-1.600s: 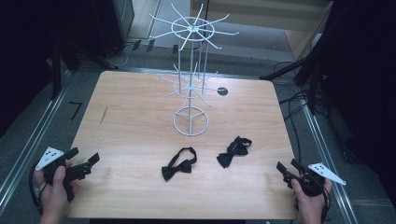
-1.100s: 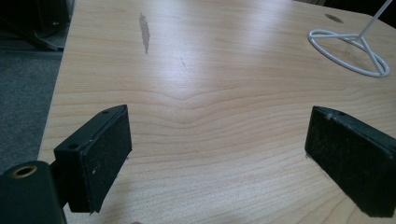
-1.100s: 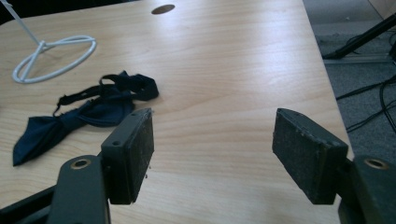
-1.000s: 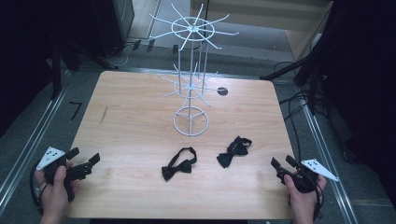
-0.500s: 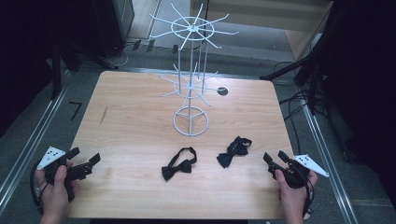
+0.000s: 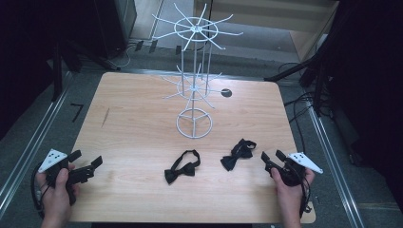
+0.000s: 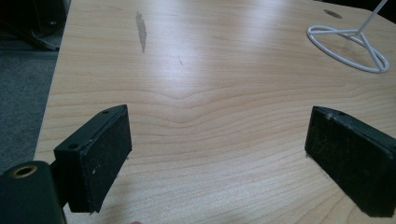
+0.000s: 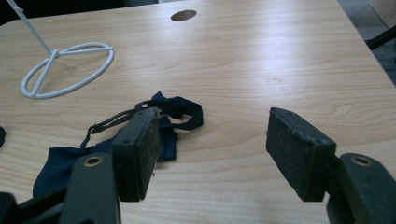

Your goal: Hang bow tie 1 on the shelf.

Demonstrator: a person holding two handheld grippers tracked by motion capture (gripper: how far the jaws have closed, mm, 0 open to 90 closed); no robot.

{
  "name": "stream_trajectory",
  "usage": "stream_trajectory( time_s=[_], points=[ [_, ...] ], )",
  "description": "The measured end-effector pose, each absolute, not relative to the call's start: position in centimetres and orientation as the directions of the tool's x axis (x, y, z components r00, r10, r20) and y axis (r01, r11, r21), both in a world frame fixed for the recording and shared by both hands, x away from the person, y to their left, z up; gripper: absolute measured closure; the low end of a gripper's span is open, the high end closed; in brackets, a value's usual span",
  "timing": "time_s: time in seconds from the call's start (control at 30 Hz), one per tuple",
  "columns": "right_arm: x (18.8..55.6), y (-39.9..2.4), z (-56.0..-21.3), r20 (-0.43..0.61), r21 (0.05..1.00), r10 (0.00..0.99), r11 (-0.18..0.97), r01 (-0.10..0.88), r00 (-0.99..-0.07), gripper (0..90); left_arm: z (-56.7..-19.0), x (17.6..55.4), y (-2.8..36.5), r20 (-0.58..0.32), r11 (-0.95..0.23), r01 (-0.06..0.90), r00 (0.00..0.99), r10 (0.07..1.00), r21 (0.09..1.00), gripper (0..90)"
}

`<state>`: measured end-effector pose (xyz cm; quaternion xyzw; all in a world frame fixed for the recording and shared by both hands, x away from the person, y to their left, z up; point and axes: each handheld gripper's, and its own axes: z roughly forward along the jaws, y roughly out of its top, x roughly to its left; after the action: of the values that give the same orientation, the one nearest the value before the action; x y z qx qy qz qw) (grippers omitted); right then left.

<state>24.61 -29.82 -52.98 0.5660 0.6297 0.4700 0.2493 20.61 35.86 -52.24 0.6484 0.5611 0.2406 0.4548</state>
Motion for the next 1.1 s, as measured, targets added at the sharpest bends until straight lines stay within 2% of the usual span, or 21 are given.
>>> stream_trajectory(
  time_s=[0.63,1.1],
  points=[
    [26.2,-27.3,-53.1,0.205,0.872,0.939,-0.047,0.487,-0.276,39.9,-52.2,20.6,35.9,-0.200,0.046,0.507,0.254,0.946,0.861,7.8],
    [28.8,-25.8,-53.3,0.179,0.875,0.955,-0.045,0.482,-0.236,37.5,-52.2,20.6,35.9,-0.205,0.052,0.506,0.252,0.946,0.861,7.7]
  ],
)
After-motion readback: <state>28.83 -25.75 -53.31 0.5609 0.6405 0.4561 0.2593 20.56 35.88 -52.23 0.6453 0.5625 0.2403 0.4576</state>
